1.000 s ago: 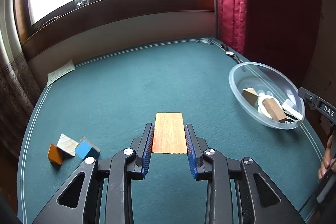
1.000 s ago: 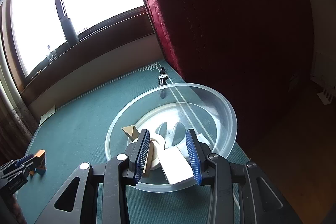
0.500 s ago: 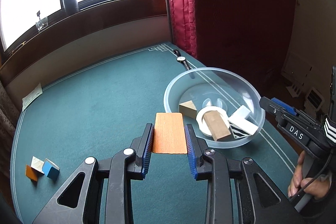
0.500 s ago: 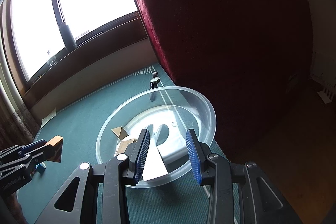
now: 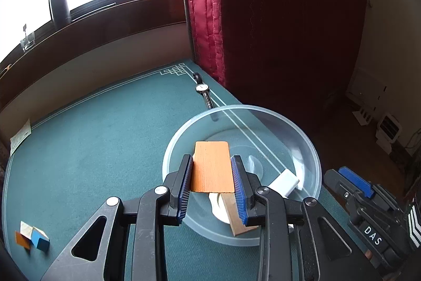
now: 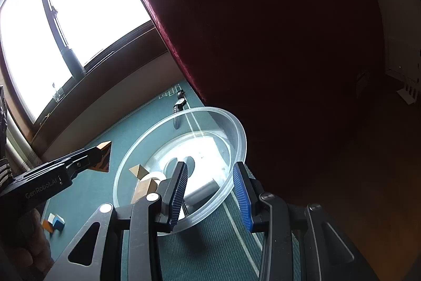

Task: Organize rigid objects
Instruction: 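Carry the orange triangular block in the left gripper into the basin and release, then move both open grippers back toward the remaining blocks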

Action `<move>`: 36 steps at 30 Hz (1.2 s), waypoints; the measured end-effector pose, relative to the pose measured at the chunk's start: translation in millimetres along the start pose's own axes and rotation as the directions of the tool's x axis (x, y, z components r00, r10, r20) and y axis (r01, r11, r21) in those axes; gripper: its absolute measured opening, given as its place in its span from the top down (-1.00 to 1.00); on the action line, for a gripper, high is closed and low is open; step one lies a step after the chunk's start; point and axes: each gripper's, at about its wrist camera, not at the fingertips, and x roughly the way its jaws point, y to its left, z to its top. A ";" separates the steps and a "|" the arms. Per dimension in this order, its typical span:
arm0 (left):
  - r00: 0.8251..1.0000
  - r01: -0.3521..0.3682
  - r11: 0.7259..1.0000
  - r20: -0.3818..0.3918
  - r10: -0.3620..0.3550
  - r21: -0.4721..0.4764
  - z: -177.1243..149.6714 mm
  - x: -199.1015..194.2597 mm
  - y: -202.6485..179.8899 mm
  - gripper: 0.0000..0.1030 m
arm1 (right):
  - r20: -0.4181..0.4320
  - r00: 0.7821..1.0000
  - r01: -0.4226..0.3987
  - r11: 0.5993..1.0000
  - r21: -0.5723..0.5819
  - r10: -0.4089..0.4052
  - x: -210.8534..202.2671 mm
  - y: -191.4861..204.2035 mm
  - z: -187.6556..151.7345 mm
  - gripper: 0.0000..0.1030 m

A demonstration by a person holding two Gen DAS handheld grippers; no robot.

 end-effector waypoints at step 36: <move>0.993 -0.115 0.982 -0.041 0.110 -0.151 -58.5 -3.5 78.5 -0.80 | -0.013 1.000 -0.006 0.988 -0.156 0.004 2.4 66.7 -16.6 -0.24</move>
